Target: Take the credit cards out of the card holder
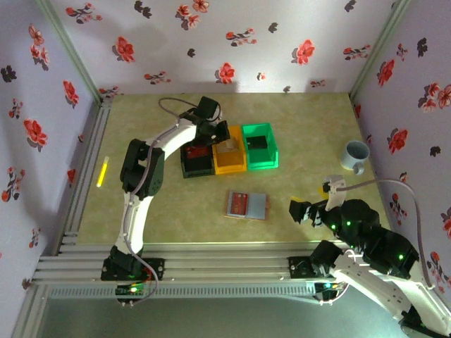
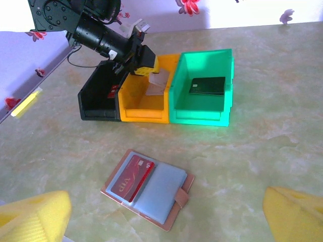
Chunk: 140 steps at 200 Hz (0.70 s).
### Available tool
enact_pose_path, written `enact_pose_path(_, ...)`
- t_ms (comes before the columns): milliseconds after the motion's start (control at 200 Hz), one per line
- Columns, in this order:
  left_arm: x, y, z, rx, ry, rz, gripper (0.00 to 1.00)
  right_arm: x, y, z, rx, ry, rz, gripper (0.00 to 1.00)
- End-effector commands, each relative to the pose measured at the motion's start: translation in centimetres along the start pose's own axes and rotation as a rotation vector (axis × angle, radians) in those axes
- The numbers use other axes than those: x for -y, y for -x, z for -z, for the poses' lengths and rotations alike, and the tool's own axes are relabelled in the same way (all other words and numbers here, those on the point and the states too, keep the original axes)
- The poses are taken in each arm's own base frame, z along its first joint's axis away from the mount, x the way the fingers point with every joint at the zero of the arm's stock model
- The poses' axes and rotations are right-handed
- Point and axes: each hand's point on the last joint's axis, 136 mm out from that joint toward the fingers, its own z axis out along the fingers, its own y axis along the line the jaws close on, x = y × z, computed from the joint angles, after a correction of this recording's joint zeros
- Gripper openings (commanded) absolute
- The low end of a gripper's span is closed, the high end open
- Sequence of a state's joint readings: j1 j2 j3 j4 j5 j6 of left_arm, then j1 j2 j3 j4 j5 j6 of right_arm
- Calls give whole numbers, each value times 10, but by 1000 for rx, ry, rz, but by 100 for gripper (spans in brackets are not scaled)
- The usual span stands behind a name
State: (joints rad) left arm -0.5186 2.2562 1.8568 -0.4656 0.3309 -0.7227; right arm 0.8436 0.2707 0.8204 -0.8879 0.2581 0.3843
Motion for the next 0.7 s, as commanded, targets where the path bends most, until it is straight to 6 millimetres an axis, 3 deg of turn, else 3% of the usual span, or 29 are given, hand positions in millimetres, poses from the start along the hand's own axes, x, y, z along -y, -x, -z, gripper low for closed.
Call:
enact_pose_path(0, -6, 6, 0, 2, 22, -3, 0, -1, 5, 3, 38, 13, 6, 98)
enact_pose_path(165, -7, 7, 0, 0, 27, -1, 0, -1, 5, 3, 36, 14, 6, 98)
enact_pose_path(460, -9, 9, -2, -5, 34, 0, 10, -1, 5, 4, 38, 14, 5, 98)
enact_pose_path(695, -6, 13, -1, -5, 35, -4, 13, -1, 5, 4, 39, 15, 5, 98)
